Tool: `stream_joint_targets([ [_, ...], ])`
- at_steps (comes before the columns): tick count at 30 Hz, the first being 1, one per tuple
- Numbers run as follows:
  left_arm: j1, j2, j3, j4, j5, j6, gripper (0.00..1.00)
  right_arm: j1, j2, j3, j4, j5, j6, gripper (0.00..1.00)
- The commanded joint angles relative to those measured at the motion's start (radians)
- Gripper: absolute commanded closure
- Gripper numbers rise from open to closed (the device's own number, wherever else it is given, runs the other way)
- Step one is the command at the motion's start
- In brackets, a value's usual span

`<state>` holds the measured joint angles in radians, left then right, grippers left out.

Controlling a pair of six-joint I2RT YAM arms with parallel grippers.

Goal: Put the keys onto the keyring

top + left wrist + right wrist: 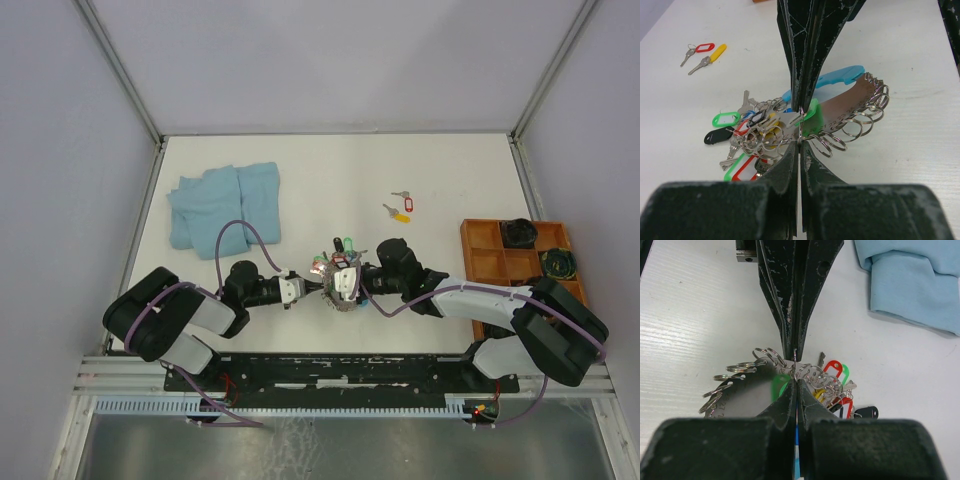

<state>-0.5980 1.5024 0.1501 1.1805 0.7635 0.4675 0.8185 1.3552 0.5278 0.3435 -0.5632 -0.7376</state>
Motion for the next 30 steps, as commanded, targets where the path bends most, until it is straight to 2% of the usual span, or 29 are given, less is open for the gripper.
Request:
stream_joint_targets([
  [1,-0.004,-0.018,0.007,0.058,0.022,0.005,0.97,0.007,-0.006,0.003,0.038,0.009,0.009,1.0],
  [9,-0.005,-0.02,0.006,0.06,0.017,0.002,0.97,0.008,-0.025,0.004,-0.02,0.027,-0.02,0.99],
  [30,-0.005,-0.018,0.011,0.055,0.026,-0.009,0.97,0.021,-0.001,0.005,0.041,0.023,0.004,0.99],
])
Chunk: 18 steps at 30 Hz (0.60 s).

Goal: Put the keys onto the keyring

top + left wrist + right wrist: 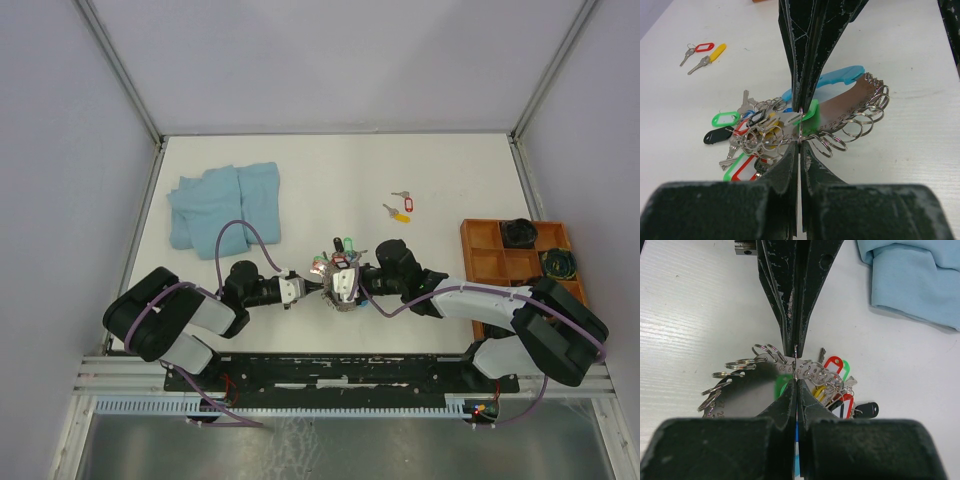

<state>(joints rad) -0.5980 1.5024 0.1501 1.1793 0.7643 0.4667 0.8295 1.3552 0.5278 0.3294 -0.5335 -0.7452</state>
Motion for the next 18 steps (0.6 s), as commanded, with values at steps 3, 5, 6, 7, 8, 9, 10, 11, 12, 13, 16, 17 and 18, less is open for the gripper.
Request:
stream_joint_targets([
  [3,-0.005,-0.018,0.011,0.057,0.027,-0.009,0.97,0.014,0.002,0.006,0.067,-0.004,0.017,0.99],
  [5,-0.005,-0.018,0.011,0.057,0.026,-0.012,0.97,0.018,0.006,0.006,0.08,-0.001,0.026,0.99],
  [6,-0.005,-0.019,0.01,0.057,0.025,-0.012,0.97,0.021,0.01,0.006,0.087,0.004,0.028,0.99],
  [7,-0.005,-0.02,0.012,0.057,0.023,-0.016,0.97,0.024,0.013,0.004,0.095,0.009,0.032,0.99],
  [8,-0.005,-0.021,0.012,0.057,0.021,-0.021,0.97,0.027,0.016,0.004,0.105,0.012,0.037,0.99],
  [9,-0.005,-0.02,0.014,0.057,0.019,-0.025,0.97,0.031,0.02,0.003,0.116,0.017,0.043,0.99],
  [10,-0.005,-0.021,0.014,0.061,0.018,-0.032,0.97,0.036,0.024,0.0,0.126,0.022,0.049,0.99],
  [11,-0.005,-0.019,0.013,0.066,0.017,-0.038,0.97,0.04,0.026,-0.003,0.136,0.025,0.055,0.99],
  [12,-0.005,-0.019,0.012,0.073,0.018,-0.045,0.97,0.043,0.029,-0.004,0.145,0.03,0.06,0.99],
  [13,-0.005,-0.018,0.01,0.083,0.015,-0.051,0.97,0.047,0.034,-0.005,0.154,0.034,0.064,0.99],
  [16,-0.005,-0.013,0.008,0.102,0.011,-0.068,0.97,0.058,0.041,-0.012,0.186,0.049,0.079,0.99],
  [17,-0.004,-0.012,0.008,0.104,0.012,-0.073,0.97,0.06,0.042,-0.016,0.2,0.056,0.087,0.99],
  [18,-0.004,-0.011,0.009,0.105,0.012,-0.075,0.97,0.062,0.043,-0.021,0.216,0.063,0.093,0.99],
])
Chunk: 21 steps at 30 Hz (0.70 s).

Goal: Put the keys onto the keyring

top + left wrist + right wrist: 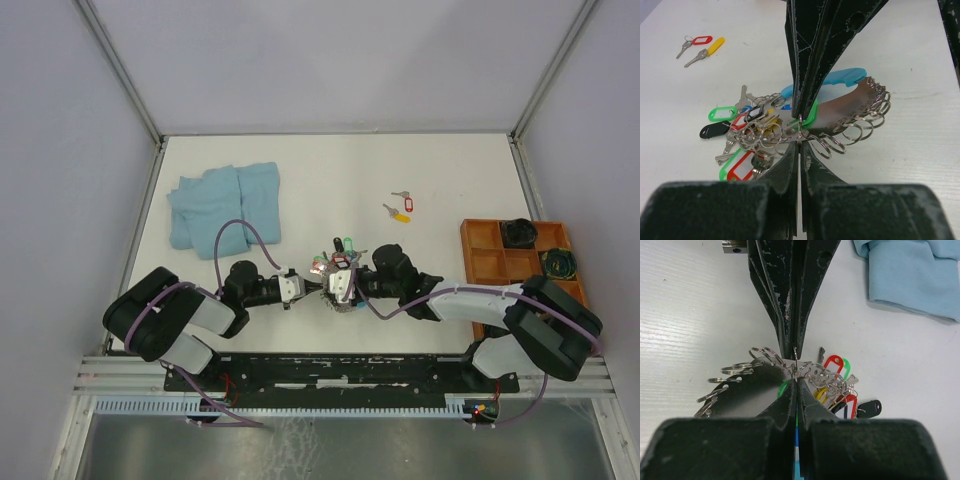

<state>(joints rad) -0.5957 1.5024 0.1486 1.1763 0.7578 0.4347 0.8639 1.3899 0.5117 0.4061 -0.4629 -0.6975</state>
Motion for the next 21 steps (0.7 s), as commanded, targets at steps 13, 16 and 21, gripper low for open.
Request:
stream_joint_targets([
  [13,-0.006,-0.006,0.026,0.08,0.01,-0.065,0.97,0.052,0.006,-0.036,0.268,0.041,0.105,0.99],
  [16,-0.006,-0.006,0.028,0.069,0.005,-0.066,0.97,0.051,0.006,-0.041,0.295,0.036,0.119,0.99],
  [21,-0.006,-0.006,0.041,0.041,-0.002,-0.072,0.97,0.051,0.005,-0.046,0.324,0.019,0.139,1.0],
])
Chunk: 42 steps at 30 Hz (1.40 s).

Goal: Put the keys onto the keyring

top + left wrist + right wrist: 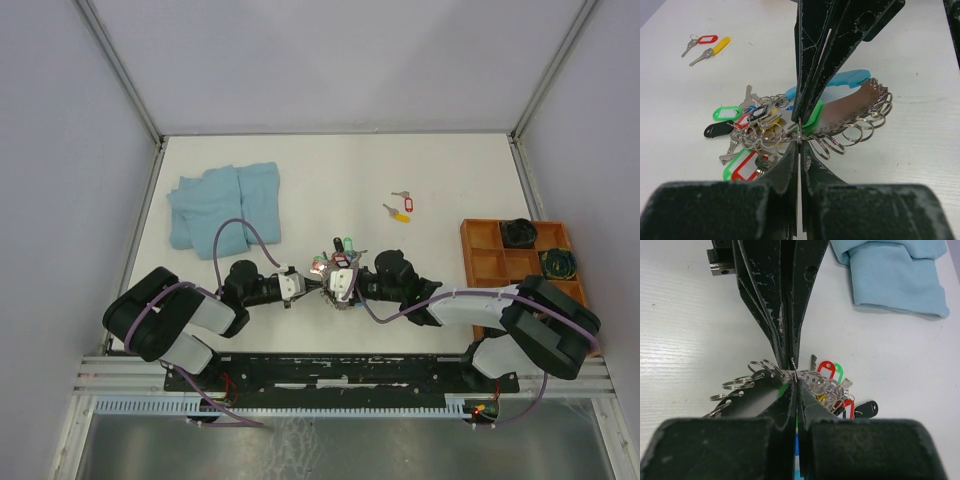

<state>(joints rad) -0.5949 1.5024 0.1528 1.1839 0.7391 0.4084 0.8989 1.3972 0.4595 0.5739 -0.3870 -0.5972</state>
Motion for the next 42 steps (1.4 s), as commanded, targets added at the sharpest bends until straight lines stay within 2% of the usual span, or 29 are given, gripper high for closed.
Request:
stream_joint_targets([
  [1,-0.006,-0.008,0.038,0.026,0.015,-0.046,0.97,0.016,-0.003,0.007,0.156,-0.059,0.04,0.99],
  [7,-0.006,-0.011,0.049,-0.01,0.003,-0.051,0.97,0.017,-0.022,0.0,0.153,-0.051,0.032,0.99],
  [23,-0.008,-0.043,0.081,-0.136,-0.029,-0.04,0.97,0.015,-0.062,0.045,-0.038,-0.058,-0.02,0.99],
  [29,-0.006,-0.036,0.059,-0.014,-0.022,-0.146,0.97,0.015,-0.038,0.037,-0.068,-0.047,-0.063,0.99],
  [42,0.002,0.121,-0.01,0.482,-0.014,-0.4,0.97,0.015,0.007,-0.016,0.023,-0.013,-0.045,0.99],
])
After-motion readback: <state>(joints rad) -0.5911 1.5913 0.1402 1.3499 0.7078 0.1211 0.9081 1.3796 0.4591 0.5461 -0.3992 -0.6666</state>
